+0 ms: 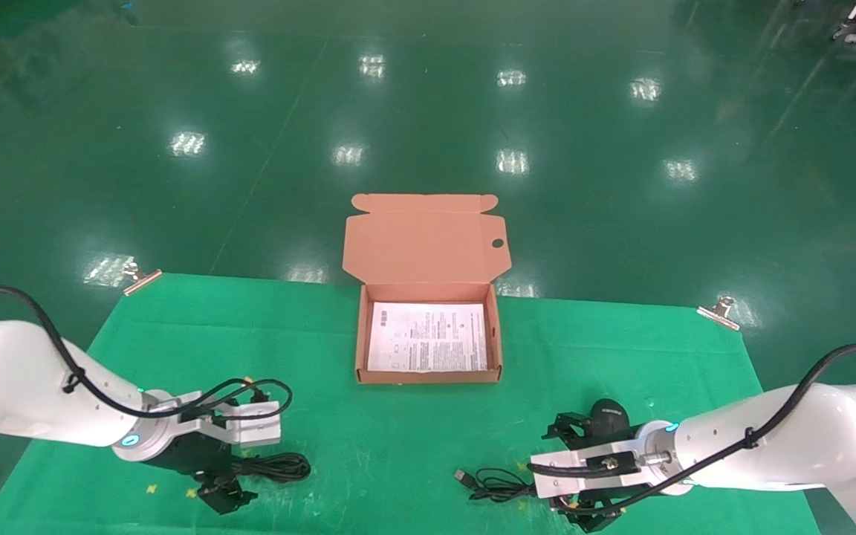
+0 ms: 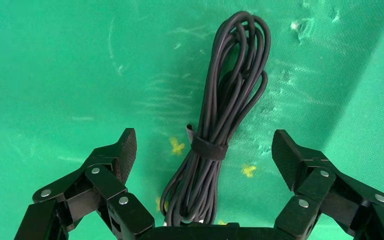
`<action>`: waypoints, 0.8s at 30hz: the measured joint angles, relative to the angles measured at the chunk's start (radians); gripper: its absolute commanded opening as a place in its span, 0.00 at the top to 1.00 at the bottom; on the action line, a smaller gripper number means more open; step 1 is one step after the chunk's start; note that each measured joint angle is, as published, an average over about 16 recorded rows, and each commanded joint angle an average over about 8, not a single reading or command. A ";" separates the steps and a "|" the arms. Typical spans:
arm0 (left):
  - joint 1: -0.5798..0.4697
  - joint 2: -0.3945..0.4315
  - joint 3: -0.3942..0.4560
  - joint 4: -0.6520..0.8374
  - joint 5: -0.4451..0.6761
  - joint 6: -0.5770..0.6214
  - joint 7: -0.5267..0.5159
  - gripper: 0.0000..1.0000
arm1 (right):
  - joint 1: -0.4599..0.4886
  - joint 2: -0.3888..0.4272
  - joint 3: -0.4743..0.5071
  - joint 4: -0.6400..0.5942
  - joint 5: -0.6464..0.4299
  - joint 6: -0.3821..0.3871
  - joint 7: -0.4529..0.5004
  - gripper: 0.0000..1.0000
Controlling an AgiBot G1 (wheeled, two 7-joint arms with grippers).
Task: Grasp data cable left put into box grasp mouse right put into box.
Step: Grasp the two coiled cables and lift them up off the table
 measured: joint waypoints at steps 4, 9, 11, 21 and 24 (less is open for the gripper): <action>-0.001 0.001 0.000 0.002 0.000 -0.001 0.001 1.00 | 0.000 -0.001 0.001 -0.002 0.001 0.002 -0.001 1.00; 0.000 -0.001 0.000 -0.004 0.000 0.000 -0.001 1.00 | 0.000 0.002 0.000 0.003 0.000 -0.002 0.002 1.00; 0.001 -0.002 0.000 -0.006 0.000 0.001 -0.002 1.00 | 0.000 0.003 0.000 0.005 0.000 -0.004 0.003 1.00; 0.002 -0.004 0.001 -0.012 0.001 0.003 -0.003 1.00 | 0.000 0.005 -0.001 0.010 -0.002 -0.008 0.005 1.00; 0.002 -0.004 0.001 -0.013 0.001 0.003 -0.003 1.00 | 0.000 0.005 -0.002 0.011 -0.002 -0.008 0.006 1.00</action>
